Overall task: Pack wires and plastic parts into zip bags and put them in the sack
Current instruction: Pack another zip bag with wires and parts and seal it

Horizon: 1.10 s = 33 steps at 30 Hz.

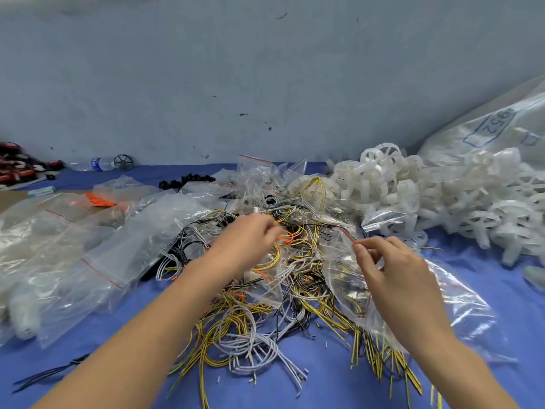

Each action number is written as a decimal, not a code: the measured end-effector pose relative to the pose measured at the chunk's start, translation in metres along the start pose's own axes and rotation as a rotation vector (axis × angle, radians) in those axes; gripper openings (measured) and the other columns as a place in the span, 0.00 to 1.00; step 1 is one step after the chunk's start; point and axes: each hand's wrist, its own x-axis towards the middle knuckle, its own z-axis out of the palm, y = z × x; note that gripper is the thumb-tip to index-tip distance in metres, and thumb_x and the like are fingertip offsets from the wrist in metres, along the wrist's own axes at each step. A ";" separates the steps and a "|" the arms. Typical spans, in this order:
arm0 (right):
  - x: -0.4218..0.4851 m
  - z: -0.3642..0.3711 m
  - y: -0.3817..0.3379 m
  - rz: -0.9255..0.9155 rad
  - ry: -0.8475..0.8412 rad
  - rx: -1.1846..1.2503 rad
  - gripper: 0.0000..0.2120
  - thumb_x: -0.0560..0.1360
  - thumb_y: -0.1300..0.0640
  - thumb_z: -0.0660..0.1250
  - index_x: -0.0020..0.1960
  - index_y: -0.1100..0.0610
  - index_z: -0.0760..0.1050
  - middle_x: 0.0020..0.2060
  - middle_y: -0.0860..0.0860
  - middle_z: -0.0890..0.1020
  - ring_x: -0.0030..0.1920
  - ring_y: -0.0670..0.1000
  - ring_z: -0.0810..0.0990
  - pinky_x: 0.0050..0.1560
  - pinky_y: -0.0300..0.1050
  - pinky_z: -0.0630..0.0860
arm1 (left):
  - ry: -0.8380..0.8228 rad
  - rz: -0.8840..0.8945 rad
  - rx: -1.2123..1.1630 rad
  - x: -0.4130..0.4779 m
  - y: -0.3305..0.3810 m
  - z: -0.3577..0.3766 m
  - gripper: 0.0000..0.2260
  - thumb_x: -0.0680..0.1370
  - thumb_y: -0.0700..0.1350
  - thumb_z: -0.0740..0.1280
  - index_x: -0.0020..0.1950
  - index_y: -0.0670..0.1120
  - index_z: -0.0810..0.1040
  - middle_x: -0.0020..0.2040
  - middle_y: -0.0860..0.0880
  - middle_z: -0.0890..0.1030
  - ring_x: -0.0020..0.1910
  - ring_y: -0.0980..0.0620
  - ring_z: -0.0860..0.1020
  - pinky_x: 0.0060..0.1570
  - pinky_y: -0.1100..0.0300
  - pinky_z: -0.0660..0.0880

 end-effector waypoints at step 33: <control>0.002 0.004 0.003 0.085 -0.003 0.038 0.07 0.79 0.47 0.64 0.47 0.47 0.80 0.41 0.42 0.80 0.42 0.48 0.77 0.40 0.47 0.72 | 0.009 -0.222 -1.124 -0.029 0.008 -0.020 0.07 0.73 0.45 0.71 0.47 0.43 0.84 0.37 0.49 0.84 0.35 0.56 0.79 0.35 0.64 0.78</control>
